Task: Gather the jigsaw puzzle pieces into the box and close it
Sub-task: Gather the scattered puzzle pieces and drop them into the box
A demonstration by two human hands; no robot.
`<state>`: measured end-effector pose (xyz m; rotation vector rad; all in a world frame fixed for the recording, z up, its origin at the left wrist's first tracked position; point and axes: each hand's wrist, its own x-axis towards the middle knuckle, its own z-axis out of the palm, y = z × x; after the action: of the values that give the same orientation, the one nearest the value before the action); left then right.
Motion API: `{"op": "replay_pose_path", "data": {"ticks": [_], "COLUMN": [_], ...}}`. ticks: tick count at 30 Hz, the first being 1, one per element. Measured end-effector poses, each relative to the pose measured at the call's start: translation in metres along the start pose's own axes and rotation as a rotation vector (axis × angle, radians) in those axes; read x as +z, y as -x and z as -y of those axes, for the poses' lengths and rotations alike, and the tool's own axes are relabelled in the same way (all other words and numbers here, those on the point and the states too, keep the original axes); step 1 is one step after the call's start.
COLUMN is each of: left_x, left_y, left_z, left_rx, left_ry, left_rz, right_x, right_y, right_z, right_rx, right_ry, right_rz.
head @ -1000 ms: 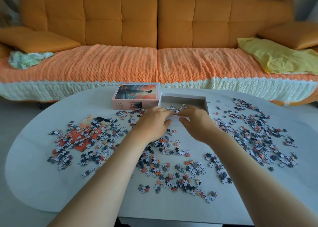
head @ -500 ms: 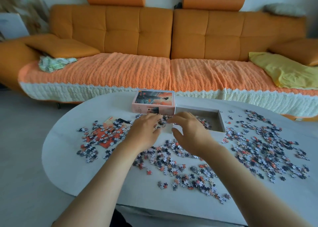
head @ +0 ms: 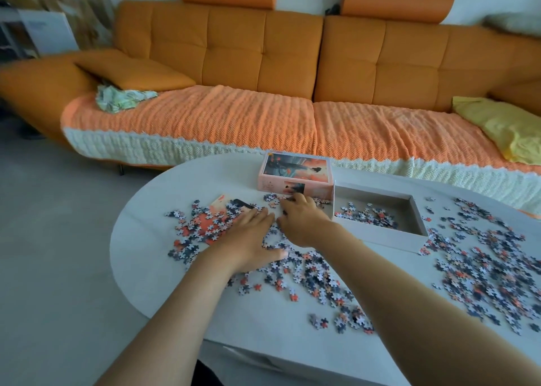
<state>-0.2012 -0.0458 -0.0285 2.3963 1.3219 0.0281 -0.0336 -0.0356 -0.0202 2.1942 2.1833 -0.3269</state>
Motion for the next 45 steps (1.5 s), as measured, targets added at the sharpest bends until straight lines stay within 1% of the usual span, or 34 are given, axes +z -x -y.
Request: {"op": "replay_pose_path", "data": {"ticks": [3,6,11,14,16,18,20,22,24,25,27,30,33,37,43,45], "left_x": [-0.002,-0.003,0.005,0.011,0.013,0.012,0.010,0.009,0.011,0.013,0.016,0.019,0.020,0.019,0.015,0.012], "left_y": [0.000,-0.001,-0.001,-0.002,-0.003,-0.003,-0.002,-0.003,-0.005,-0.007,-0.011,-0.015,-0.018,-0.020,-0.026,-0.028], "left_z": [-0.005,-0.012,-0.034,-0.048,-0.055,-0.061,-0.064,-0.064,-0.065,-0.067,-0.072,-0.080,-0.085,-0.090,-0.097,-0.099], "left_rx": [0.036,0.089,0.169,0.219,0.238,0.244,0.237,0.207,0.175,0.176,0.194,0.204,0.219,0.237,0.204,0.180], "left_ry": [0.002,-0.008,0.123,0.164,0.160,0.173,0.142,0.019,-0.097,-0.120,-0.066,0.064,0.108,0.141,0.257,0.298], "left_rz": [-0.051,-0.085,-0.103,-0.117,-0.130,-0.148,-0.139,-0.082,-0.017,-0.010,-0.033,-0.066,-0.104,-0.111,-0.113,-0.102], "right_x": [0.009,0.009,0.006,0.001,-0.001,-0.004,-0.007,-0.007,-0.007,-0.006,-0.004,-0.003,-0.002,-0.004,-0.009,-0.014], "right_y": [0.011,0.036,0.077,0.095,0.105,0.115,0.121,0.123,0.124,0.124,0.121,0.115,0.109,0.109,0.107,0.107], "right_z": [-0.003,-0.012,-0.037,-0.051,-0.061,-0.072,-0.082,-0.088,-0.088,-0.086,-0.081,-0.077,-0.080,-0.083,-0.082,-0.085], "right_rx": [-0.056,-0.116,-0.224,-0.252,-0.256,-0.194,-0.125,-0.084,-0.060,-0.050,-0.041,-0.022,-0.009,-0.001,-0.033,-0.011], "right_ry": [0.004,-0.045,-0.124,-0.170,-0.222,-0.324,-0.354,-0.302,-0.207,-0.151,-0.051,-0.076,-0.170,-0.254,-0.227,-0.256], "right_rz": [-0.058,-0.101,-0.149,-0.170,-0.225,-0.296,-0.321,-0.276,-0.172,-0.112,-0.051,-0.078,-0.102,-0.134,-0.121,-0.116]}}
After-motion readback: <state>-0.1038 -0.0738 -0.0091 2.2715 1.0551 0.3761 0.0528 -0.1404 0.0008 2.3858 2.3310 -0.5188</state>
